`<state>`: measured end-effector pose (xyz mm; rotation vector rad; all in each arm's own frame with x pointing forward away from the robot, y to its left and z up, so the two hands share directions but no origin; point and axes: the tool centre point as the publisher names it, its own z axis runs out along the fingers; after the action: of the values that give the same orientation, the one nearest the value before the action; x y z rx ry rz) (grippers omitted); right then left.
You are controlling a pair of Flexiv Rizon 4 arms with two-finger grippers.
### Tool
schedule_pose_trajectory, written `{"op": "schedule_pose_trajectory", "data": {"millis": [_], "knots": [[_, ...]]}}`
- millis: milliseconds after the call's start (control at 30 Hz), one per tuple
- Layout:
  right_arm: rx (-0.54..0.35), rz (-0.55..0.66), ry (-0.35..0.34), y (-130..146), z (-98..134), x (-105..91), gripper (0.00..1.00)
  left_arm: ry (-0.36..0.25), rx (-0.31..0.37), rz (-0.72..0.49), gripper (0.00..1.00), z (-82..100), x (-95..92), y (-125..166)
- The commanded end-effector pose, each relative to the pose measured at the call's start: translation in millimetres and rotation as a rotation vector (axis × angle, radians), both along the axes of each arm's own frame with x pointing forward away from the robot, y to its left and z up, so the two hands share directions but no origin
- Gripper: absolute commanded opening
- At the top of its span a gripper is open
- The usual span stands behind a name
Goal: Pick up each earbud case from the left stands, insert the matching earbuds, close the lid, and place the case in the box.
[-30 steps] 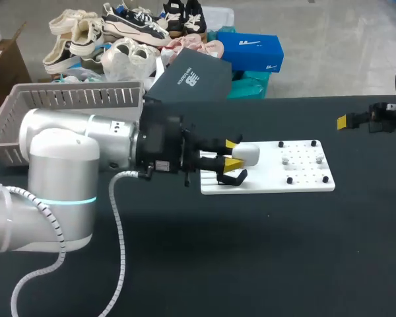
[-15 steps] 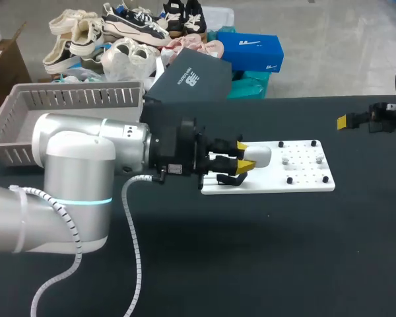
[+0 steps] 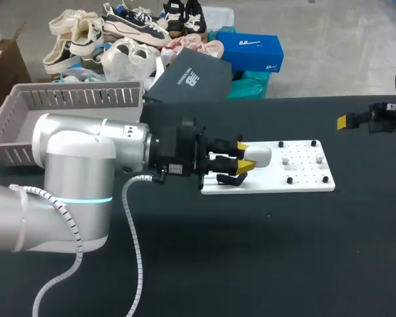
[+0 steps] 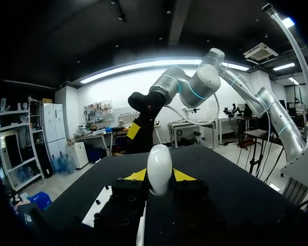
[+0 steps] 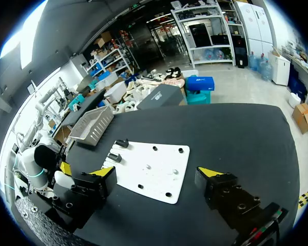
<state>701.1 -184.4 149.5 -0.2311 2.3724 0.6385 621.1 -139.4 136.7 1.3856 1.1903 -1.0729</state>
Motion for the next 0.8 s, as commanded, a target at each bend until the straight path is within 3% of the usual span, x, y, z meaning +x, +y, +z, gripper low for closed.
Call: {"op": "schedule_pose_trajectory", "data": {"millis": [33,300,467,800], "knots": [[0.000,0.001,0.000,0,0,0.1,1.00,-0.002,-0.004,0.003,0.00,-0.8,-0.5,0],[0.000,0.001,0.000,0,0,0.1,1.00,-0.002,-0.004,0.003,0.00,-0.8,-0.5,0],[0.000,0.001,0.002,-2,0,-1.2,1.00,0.024,-0.020,-0.006,0.00,-12.2,2.7,-12],[-0.039,0.054,-0.003,-3,-8,-43.8,1.00,0.025,-0.025,0.006,0.00,-34.6,16.9,-20]]}}
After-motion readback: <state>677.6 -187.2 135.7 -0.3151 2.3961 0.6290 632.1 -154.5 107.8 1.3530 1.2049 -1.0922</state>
